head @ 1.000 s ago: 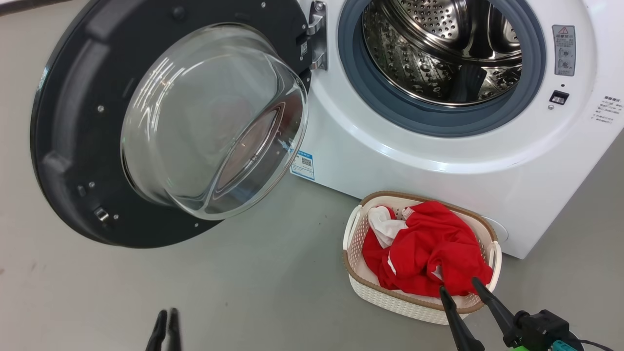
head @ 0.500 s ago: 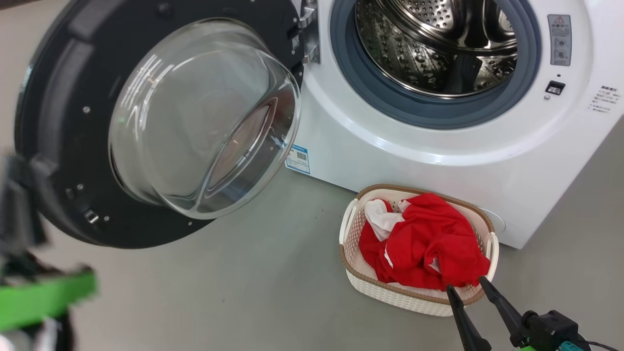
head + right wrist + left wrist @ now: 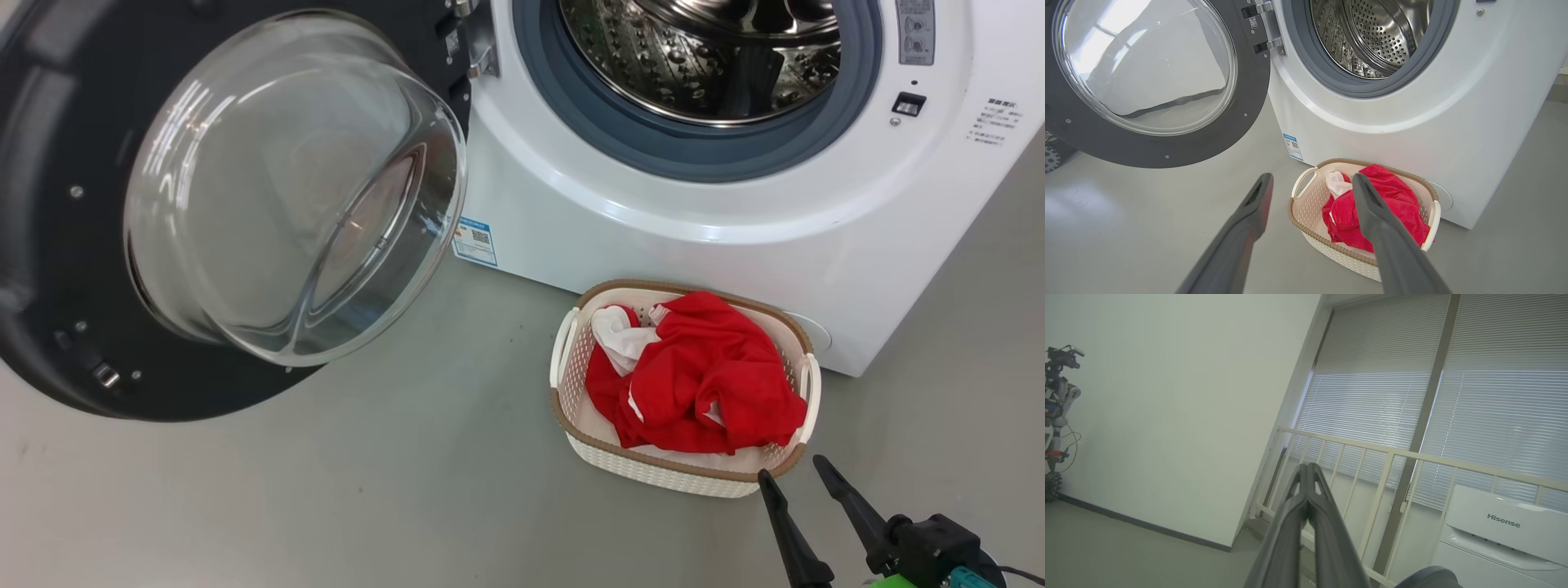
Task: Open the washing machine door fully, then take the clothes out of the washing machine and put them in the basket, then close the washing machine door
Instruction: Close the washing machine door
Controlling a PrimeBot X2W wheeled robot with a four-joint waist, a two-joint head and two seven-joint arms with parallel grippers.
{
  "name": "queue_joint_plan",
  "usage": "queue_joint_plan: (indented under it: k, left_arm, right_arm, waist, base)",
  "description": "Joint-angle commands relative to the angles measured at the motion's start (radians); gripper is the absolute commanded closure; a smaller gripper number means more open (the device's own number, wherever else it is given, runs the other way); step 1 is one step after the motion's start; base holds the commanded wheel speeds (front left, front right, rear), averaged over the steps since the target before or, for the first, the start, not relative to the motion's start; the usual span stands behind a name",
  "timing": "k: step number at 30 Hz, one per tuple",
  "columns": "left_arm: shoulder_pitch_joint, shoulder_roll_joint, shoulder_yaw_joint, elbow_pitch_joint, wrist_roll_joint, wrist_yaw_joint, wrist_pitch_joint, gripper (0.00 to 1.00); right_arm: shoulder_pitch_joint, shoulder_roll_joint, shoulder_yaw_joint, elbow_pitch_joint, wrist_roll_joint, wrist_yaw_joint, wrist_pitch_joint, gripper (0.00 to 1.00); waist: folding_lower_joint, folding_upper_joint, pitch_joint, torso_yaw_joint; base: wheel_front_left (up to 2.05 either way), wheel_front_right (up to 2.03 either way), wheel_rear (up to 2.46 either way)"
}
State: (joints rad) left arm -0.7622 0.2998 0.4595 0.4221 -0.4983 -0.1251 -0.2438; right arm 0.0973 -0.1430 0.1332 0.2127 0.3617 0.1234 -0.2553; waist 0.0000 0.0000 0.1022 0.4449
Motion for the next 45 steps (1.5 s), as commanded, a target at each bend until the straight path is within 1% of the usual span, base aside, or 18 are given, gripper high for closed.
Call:
queue_joint_plan:
  k: [1, 3, 6, 8, 10, 14, 18, 22, 27, 33, 36, 42, 45]
  left_arm:
    - [-0.032, 0.066, 0.027, 0.004, -0.024, -0.005, 0.013, 1.00]
    - [-0.083, 0.101, 0.037, 0.130, -0.093, -0.005, 0.077, 1.00]
    - [-0.144, 0.149, 0.049, 0.275, -0.172, -0.005, 0.143, 1.00]
    - [-0.168, 0.178, 0.041, 0.347, -0.202, -0.005, 0.186, 1.00]
    - [-0.187, 0.193, 0.041, 0.416, -0.247, -0.005, 0.247, 1.00]
    - [-0.198, 0.224, 0.000, 0.519, -0.305, -0.005, 0.422, 1.00]
    - [-0.209, 0.246, -0.016, 0.574, -0.353, -0.005, 0.532, 1.00]
    - [-0.206, 0.247, -0.045, 0.584, -0.399, -0.005, 0.641, 1.00]
    - [-0.183, 0.241, -0.083, 0.555, -0.458, -0.005, 0.758, 1.00]
    - [-0.136, 0.240, -0.135, 0.486, -0.525, -0.006, 0.880, 1.00]
    - [-0.097, 0.238, -0.175, 0.421, -0.572, -0.006, 0.948, 1.00]
    - [-0.033, 0.244, -0.239, 0.310, -0.648, -0.006, 1.034, 1.00]
    - [-0.012, 0.250, -0.257, 0.272, -0.673, -0.006, 1.050, 1.00]
  right_arm:
    - [-0.036, -0.016, 0.016, -0.026, -0.008, 0.007, -0.006, 0.00]
    - [-0.039, -0.019, 0.016, -0.027, -0.008, 0.007, -0.006, 0.00]
    - [-0.044, -0.025, 0.015, -0.029, -0.008, 0.007, -0.006, 0.00]
    - [-0.046, -0.029, 0.014, -0.031, -0.008, 0.007, -0.006, 0.00]
    - [-0.049, -0.034, 0.015, -0.032, -0.008, 0.007, -0.006, 0.00]
    - [-0.052, -0.041, 0.016, -0.035, -0.008, 0.007, -0.006, 0.00]
    - [-0.055, -0.046, 0.015, -0.040, -0.010, 0.007, -0.006, 0.00]
    - [-0.056, -0.047, 0.012, -0.041, -0.011, 0.007, -0.006, 0.00]
    - [-0.055, -0.043, 0.010, -0.039, -0.012, 0.007, -0.006, 0.00]
    - [-0.054, -0.035, 0.009, -0.037, -0.014, 0.007, -0.006, 0.00]
    - [-0.052, -0.031, 0.007, -0.034, -0.015, 0.007, -0.006, 0.00]
    - [-0.048, -0.024, 0.007, -0.031, -0.015, 0.007, -0.006, 0.00]
    - [-0.048, -0.022, 0.008, -0.031, -0.016, 0.007, -0.006, 0.00]
  waist:
    - [0.0000, 0.0000, 0.004, -0.004]
    - [0.0000, 0.0000, 0.008, -0.008]
    - [0.0000, 0.0000, 0.017, -0.015]
    - [0.0000, 0.0000, 0.022, -0.019]
    - [0.0000, 0.0000, 0.027, -0.025]
    - [0.0000, 0.0000, 0.040, -0.034]
    - [0.0000, 0.0000, 0.055, -0.040]
    - [0.0000, 0.0000, 0.061, -0.042]
    - [0.0000, 0.0000, 0.057, -0.040]
    - [0.0000, 0.0000, 0.046, -0.035]
    - [0.0000, 0.0000, 0.036, -0.030]
    - [0.0000, 0.0000, 0.021, -0.028]
    - [0.0000, 0.0000, 0.018, -0.028]
  base:
    - [0.00, 0.00, 0.00]
    - [0.00, 0.00, 0.00]
    - [0.00, 0.00, 0.00]
    - [0.00, 0.00, 0.00]
    - [0.00, 0.00, 0.00]
    - [0.00, 0.00, 0.00]
    - [0.00, 0.00, 0.00]
    - [0.00, 0.00, 0.00]
    - [0.00, 0.00, 0.00]
    - [0.00, 0.00, 0.00]
    - [0.00, 0.00, 0.00]
    - [0.00, 0.00, 0.00]
    - [0.00, 0.00, 0.00]
